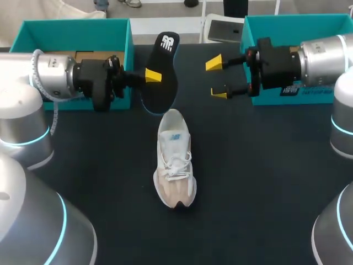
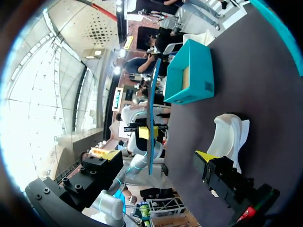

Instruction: Take the shoe out of the shoebox, open the shoe tongue, remove and reinsert the insole, then place the shoe into the shoebox

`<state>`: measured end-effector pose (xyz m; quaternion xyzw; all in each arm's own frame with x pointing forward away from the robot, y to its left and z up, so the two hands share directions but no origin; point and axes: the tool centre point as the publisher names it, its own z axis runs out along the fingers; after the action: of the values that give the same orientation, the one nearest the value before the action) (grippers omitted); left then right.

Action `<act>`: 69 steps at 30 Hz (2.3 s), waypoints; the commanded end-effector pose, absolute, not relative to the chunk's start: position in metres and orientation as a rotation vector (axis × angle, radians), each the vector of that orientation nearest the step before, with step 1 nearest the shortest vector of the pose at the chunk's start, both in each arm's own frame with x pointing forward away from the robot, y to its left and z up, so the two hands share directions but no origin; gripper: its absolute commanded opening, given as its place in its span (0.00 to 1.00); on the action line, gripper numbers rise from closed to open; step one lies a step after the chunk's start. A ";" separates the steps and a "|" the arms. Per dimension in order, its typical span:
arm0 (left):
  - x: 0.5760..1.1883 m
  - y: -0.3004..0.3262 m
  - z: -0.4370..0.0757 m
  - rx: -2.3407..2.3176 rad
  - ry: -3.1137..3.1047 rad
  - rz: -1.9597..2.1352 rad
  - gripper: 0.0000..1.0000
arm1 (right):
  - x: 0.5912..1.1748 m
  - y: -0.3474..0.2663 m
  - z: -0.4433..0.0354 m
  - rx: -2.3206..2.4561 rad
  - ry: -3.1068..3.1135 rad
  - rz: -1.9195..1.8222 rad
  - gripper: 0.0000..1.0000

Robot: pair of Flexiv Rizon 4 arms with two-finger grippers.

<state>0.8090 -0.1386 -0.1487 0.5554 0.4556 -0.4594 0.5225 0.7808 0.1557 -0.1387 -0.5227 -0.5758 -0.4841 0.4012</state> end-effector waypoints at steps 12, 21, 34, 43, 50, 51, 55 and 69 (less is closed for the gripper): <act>0.815 -0.157 -0.150 1.331 1.065 -1.089 0.00 | 0.777 0.205 -0.143 -1.287 -1.444 -1.240 1.00; 0.821 -0.172 -0.154 1.307 1.081 -1.107 0.00 | 0.774 0.221 -0.150 -1.227 -1.446 -1.241 0.82; 0.817 -0.182 -0.155 1.302 1.073 -1.145 0.00 | 0.775 0.228 -0.159 -1.186 -1.431 -1.239 0.45; 0.820 -0.188 -0.155 1.281 1.079 -1.153 0.00 | 0.775 0.229 -0.162 -1.176 -1.424 -1.241 0.42; 0.818 -0.192 -0.156 1.266 1.078 -1.163 0.00 | 0.776 0.230 -0.163 -1.174 -1.423 -1.243 0.40; 0.818 -0.192 -0.156 1.266 1.077 -1.165 0.00 | 0.776 0.229 -0.163 -1.174 -1.423 -1.242 0.39; 0.819 -0.192 -0.156 1.263 1.077 -1.168 0.00 | 0.776 0.229 -0.163 -1.176 -1.422 -1.241 0.36; 0.817 -0.192 -0.158 1.253 1.083 -1.187 0.00 | 0.781 0.229 -0.165 -1.173 -1.417 -1.239 0.00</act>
<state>0.8179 -0.1901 -0.1566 0.5242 0.4540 -0.4951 0.5234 0.7786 0.2272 -0.1639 -0.4730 -0.5712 -0.5013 0.4458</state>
